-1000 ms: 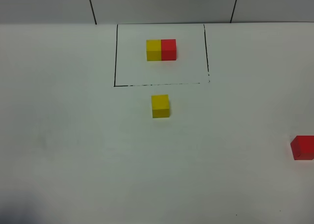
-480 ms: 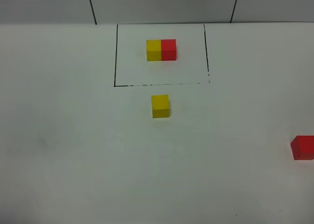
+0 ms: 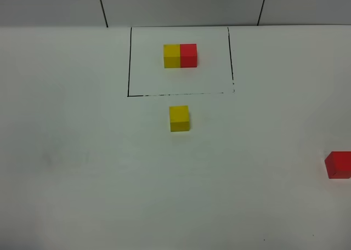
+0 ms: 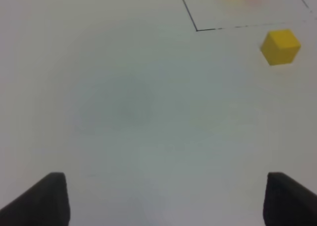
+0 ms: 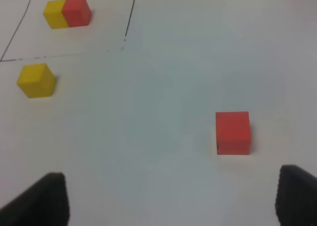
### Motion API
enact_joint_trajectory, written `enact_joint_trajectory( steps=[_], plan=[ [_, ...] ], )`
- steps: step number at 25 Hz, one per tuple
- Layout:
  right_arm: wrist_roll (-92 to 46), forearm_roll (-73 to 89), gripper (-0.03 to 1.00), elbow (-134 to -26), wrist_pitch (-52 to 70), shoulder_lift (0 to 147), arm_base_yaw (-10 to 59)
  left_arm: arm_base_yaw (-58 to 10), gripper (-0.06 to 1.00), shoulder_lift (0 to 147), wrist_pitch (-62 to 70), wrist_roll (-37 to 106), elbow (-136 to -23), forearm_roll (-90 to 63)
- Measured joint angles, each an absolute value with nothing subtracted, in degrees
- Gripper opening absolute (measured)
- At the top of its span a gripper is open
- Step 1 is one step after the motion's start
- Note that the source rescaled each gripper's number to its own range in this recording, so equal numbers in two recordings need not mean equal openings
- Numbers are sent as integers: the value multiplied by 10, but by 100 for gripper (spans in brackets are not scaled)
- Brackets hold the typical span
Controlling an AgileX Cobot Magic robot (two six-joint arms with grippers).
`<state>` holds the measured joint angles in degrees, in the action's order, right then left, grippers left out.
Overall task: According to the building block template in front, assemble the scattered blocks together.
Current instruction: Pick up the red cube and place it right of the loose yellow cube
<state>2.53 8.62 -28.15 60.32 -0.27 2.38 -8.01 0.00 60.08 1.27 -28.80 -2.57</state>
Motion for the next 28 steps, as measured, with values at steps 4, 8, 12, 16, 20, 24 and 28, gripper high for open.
enact_joint_trajectory(
  steps=[4,8,12,16,20,24,28],
  plan=[
    [25,86,70,-281,603,-3,24,-54,75,0,601,13,-288,-26],
    [25,86,70,-281,603,-3,24,-50,75,0,601,13,-288,-26],
    [25,86,70,-281,603,-3,24,-50,75,0,601,13,-288,-26],
    [25,86,70,-281,603,-3,24,-50,75,0,601,13,-288,-26],
    [25,86,70,-281,603,-3,24,-50,75,0,601,13,-288,-26],
    [25,86,70,-281,603,-3,24,-50,75,0,601,13,-288,-26],
    [25,93,70,-281,602,-3,24,-50,75,0,601,13,-288,-27]
  ],
)
